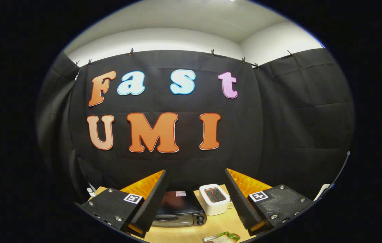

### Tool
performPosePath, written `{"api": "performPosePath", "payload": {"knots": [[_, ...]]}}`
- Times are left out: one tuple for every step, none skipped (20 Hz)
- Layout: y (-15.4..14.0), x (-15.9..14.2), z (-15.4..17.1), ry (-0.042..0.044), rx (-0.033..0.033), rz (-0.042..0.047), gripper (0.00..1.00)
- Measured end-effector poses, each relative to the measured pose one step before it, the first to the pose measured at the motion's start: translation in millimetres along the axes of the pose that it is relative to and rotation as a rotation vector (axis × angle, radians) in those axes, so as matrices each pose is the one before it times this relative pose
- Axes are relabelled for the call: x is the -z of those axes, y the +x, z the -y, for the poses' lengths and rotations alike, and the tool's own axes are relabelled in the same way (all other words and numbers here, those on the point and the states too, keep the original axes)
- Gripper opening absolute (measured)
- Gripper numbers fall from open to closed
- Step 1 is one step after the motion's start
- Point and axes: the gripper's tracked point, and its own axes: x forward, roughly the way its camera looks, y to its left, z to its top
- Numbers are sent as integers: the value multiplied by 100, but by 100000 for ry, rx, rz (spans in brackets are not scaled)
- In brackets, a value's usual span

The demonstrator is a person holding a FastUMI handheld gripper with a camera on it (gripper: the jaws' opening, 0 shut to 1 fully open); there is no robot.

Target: Open the toaster oven, put the food inside, and close the toaster oven door.

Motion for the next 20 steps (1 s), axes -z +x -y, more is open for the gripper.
{"api": "performPosePath", "payload": {"knots": [[317, 678, -653, -474, -1338, -668, 99], [295, 789, -662, -1025, -1278, -864, 99], [367, 793, -687, -993, -1277, -959, 99], [461, 738, -966, -840, -1742, -715, 99], [537, 786, -942, -534, -1912, -583, 99], [524, 874, -815, -154, -1371, -1055, 99], [725, 1136, -730, 103, -1276, -1236, 99], [736, 1271, -740, 237, -1347, -1509, 99], [765, 1231, -945, 178, -2141, -1135, 99], [748, 1506, -868, 140, -2566, -2127, 99], [913, 1803, -850, 135, -2305, -2739, 99], [800, 1836, -532, 70, -1525, -3077, 99], [1005, 1675, -414, -224, -1129, -2885, 99], [1014, 1485, -337, -325, -475, -2558, 99], [849, 1495, -112, 143, -138, -2116, 99], [898, 1227, -128, 367, -100, -1351, 99], [740, 1361, -106, 524, -111, -1606, 99], [816, 1328, -212, 1038, -414, -2395, 99], [729, 1272, -223, 837, -706, -2319, 99], [811, 1193, 14, 287, 181, -2471, 99]]}}
